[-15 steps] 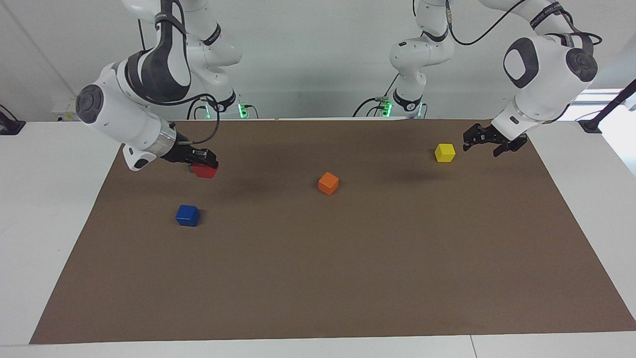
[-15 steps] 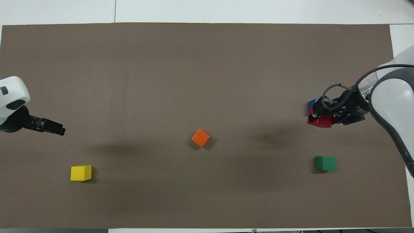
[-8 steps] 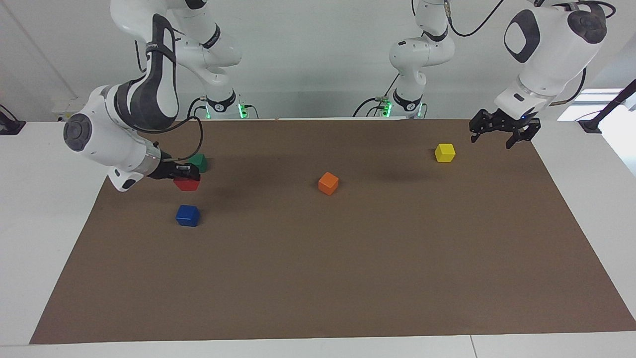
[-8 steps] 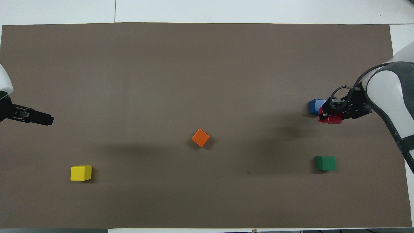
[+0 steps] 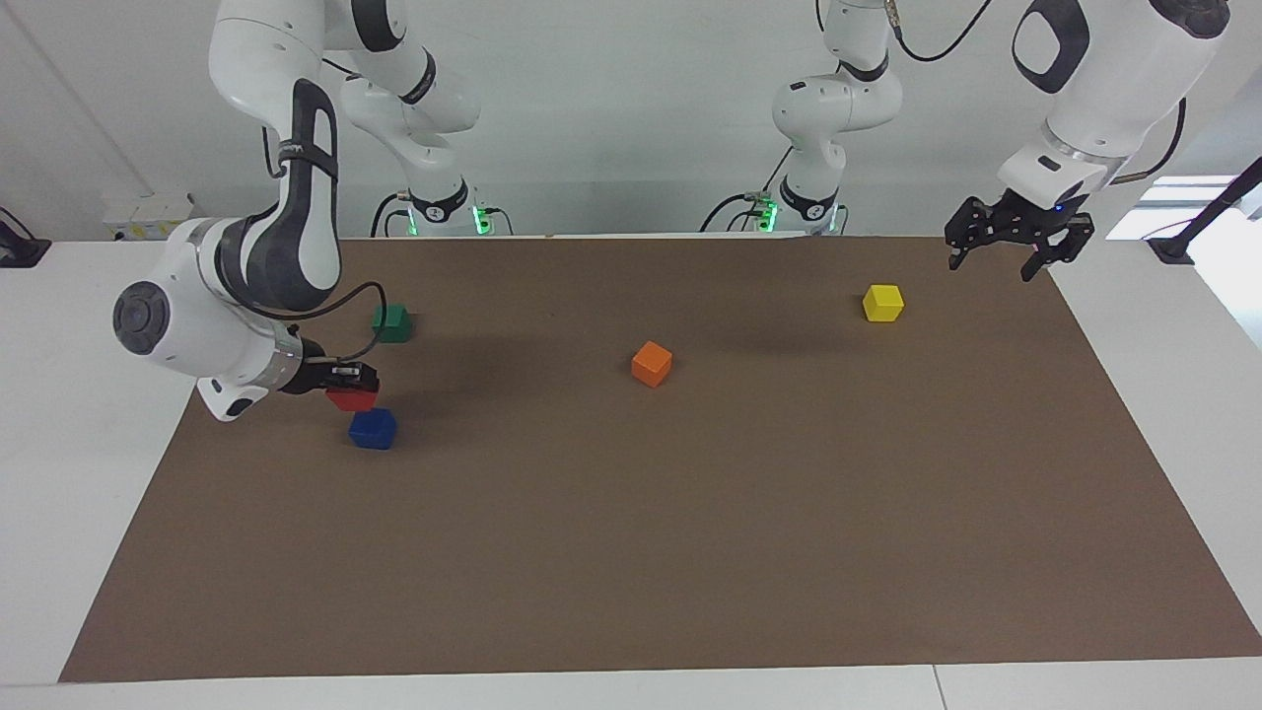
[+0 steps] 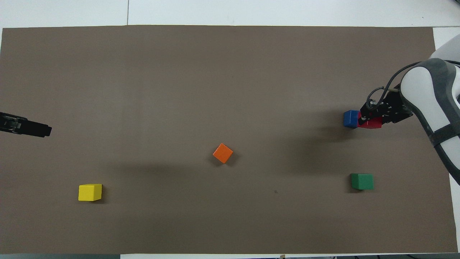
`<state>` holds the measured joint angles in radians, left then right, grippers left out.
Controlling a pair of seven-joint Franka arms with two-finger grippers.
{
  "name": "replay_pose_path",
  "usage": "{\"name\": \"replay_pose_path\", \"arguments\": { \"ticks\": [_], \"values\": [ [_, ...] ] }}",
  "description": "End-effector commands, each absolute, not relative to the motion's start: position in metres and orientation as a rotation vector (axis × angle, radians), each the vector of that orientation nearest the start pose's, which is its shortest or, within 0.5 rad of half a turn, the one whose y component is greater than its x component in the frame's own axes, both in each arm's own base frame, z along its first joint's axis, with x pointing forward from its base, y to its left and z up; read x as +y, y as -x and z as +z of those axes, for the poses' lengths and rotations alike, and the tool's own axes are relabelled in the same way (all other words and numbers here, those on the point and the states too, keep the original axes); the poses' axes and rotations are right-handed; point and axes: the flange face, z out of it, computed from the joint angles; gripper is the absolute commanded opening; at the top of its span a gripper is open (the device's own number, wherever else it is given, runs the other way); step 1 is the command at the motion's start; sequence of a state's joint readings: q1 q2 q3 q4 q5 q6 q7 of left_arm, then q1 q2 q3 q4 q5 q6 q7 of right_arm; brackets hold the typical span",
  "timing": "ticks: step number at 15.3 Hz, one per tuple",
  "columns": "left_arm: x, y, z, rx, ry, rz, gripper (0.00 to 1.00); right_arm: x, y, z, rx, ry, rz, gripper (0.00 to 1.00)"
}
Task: Transfer red block to right arm and stack on blue block
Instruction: 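Lower the red block onto the blue block with the right gripper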
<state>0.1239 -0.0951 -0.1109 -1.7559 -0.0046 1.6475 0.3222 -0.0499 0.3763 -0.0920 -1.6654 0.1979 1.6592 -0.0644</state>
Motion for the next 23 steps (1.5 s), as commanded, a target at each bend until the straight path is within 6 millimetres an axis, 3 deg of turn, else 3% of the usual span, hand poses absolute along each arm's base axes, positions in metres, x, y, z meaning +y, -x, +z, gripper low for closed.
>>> {"name": "replay_pose_path", "arguments": {
  "ticks": [1, 6, 8, 10, 13, 16, 19, 21, 23],
  "values": [
    [0.006, -0.524, 0.597, 0.475, 3.086, 0.045, 1.0, -0.064, -0.618, 0.363, 0.239, 2.909, 0.561, 0.0],
    [0.009, -0.518, 0.601, 0.464, 3.106, 0.144, 1.0, -0.059, -0.618, 0.35, 0.371, 2.905, 0.615, 0.0],
    [0.009, -0.522, 0.608, 0.453, 3.164, 0.104, 1.0, -0.06, -0.62, 0.345, 0.371, 2.917, 0.611, 0.0],
    [0.026, -0.525, 0.614, 0.379, 3.227, 0.081, 1.0, -0.063, -0.622, 0.34, 0.354, 2.962, 0.61, 0.0],
    [0.012, -0.532, 0.618, 0.42, 3.194, 0.068, 1.0, -0.063, -0.624, 0.339, 0.32, 2.988, 0.583, 0.0],
    [0.015, -0.533, 0.619, 0.411, 3.187, 0.05, 1.0, -0.057, -0.625, 0.34, 0.302, 2.987, 0.591, 0.0],
    [0.011, -0.533, 0.618, 0.422, 3.183, 0.054, 1.0, -0.033, -0.634, 0.344, 0.245, 3.002, 0.581, 0.0],
    [-0.004, -0.535, 0.617, 0.456, 3.175, 0.059, 1.0, -0.03, -0.636, 0.342, 0.236, 3.002, 0.584, 0.0],
    [-0.004, -0.535, 0.616, 0.414, 3.176, 0.064, 1.0, -0.03, -0.643, 0.343, 0.235, 3.01, 0.557, 0.0]
  ]
}}
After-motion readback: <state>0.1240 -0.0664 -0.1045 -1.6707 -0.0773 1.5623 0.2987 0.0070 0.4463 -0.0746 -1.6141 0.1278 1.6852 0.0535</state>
